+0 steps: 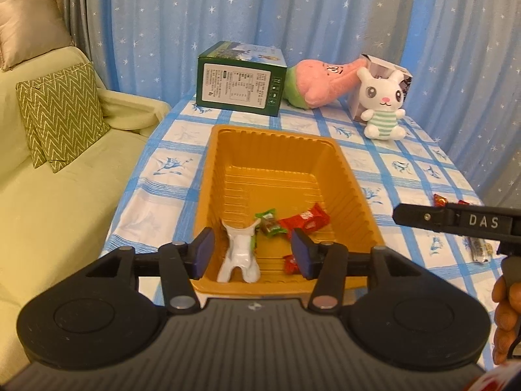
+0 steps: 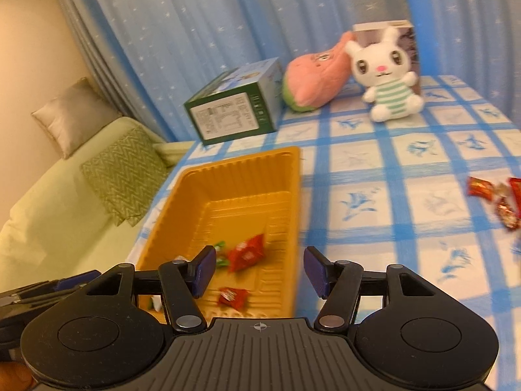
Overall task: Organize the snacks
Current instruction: 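Withdraw both tools from the tray back toward the remaining snacks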
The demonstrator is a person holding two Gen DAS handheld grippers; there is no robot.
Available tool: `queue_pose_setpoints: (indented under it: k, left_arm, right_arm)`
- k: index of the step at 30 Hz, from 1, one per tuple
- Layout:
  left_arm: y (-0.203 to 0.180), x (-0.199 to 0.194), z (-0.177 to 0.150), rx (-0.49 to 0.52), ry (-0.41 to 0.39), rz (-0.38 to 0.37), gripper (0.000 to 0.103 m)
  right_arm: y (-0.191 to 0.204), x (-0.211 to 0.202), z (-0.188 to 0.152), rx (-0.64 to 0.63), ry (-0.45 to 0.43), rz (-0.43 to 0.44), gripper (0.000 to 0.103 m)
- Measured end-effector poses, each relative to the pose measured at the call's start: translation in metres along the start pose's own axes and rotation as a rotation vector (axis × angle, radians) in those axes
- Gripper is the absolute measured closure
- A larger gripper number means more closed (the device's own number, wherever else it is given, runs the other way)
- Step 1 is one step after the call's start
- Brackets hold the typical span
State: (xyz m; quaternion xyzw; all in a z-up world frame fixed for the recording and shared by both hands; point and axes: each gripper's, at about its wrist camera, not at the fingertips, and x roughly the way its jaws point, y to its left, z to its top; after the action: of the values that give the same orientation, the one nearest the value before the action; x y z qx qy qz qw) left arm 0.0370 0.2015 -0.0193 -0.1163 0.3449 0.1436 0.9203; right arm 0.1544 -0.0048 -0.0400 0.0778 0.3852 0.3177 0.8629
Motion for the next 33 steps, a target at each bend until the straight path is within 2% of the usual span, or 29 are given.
queue_pose_setpoints:
  k: [7, 12, 20, 33]
  left_arm:
    - [-0.024, -0.021, -0.01, 0.01, -0.017, -0.029, 0.043]
    - [-0.044, -0.032, -0.014, 0.023, -0.029, -0.054, 0.031]
    - [-0.08, -0.043, -0.022, 0.06, -0.033, -0.11, 0.021]
    - [-0.148, -0.037, -0.036, 0.138, -0.002, -0.217, 0.016]
  right_arm:
    - [-0.014, -0.043, -0.018, 0.003, -0.025, -0.074, 0.043]
    - [-0.026, -0.073, -0.028, 0.013, -0.042, -0.111, 0.043]
    - [-0.051, -0.115, -0.041, 0.039, -0.074, -0.164, 0.043]
    - [-0.118, -0.168, -0.057, 0.143, -0.124, -0.281, 0.043]
